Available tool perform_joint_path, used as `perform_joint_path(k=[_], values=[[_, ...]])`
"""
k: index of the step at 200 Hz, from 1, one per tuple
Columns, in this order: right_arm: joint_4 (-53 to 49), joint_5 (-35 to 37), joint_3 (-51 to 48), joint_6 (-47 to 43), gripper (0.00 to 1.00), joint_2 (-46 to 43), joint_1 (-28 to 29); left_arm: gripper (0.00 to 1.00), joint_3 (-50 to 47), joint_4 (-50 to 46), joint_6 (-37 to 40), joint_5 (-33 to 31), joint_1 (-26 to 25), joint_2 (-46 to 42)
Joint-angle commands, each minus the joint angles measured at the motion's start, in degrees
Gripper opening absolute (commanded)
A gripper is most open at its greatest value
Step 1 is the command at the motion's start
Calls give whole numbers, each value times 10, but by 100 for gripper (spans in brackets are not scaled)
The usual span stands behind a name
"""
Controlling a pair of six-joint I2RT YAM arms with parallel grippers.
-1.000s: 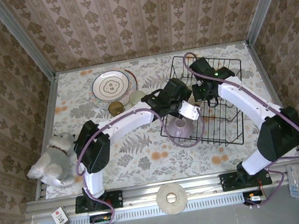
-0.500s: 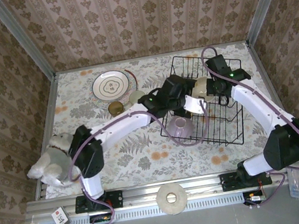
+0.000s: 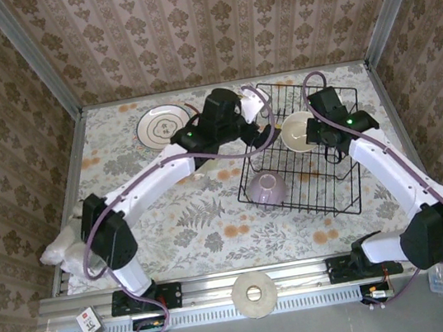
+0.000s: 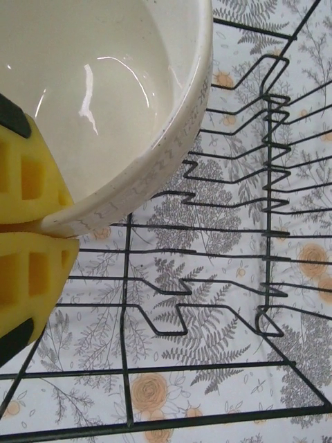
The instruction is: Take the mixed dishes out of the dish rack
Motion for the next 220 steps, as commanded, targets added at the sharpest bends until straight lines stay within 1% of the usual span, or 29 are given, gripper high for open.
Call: perform_joint_path(k=[1,23,34,54,62,79,102,114,133,139,152,164,171,185,192,197,209,220], values=[[27,21,0,20,0,-23,13,98,46,-44,-151,35,-9,36],[26,26,-2,23,0,-29,21,85,114,-117,-174,29,-10,86],[25,21,-3,24,0,-31,21,76,145,-148,-183,23,-12,108],[27,21,-6,26,0,-37,26,64,175,-174,-197,26,-14,136],[27,22,-7,26,0,-39,27,62,187,-185,-200,16,-16,146],[26,20,-10,27,0,-42,28,51,210,-208,-206,-6,-19,163],[26,19,-12,26,0,-48,30,47,236,-228,-204,-23,-24,183],[26,19,-13,27,0,-50,31,46,249,-238,-200,-27,-28,192],[27,18,-15,26,0,-52,32,40,271,-255,-202,-37,-31,208],[29,18,-15,26,0,-53,32,37,275,-259,-204,-39,-31,211],[29,18,-16,27,0,-54,32,28,276,-259,-210,-42,-31,213],[30,16,-17,25,0,-54,33,23,277,-261,-214,-41,-31,215],[32,16,-17,25,0,-55,33,18,278,-261,-217,-40,-31,215],[36,14,-20,22,0,-57,34,12,278,-260,-224,-25,-29,215],[39,16,-20,20,0,-57,36,6,280,-261,-229,-12,-26,216],[40,20,-20,17,0,-57,39,0,285,-266,-234,0,-24,217],[38,31,-16,11,0,-54,44,0,305,-288,-253,23,-14,225],[41,26,-18,6,0,-54,46,0,319,-303,-264,34,-7,226]])
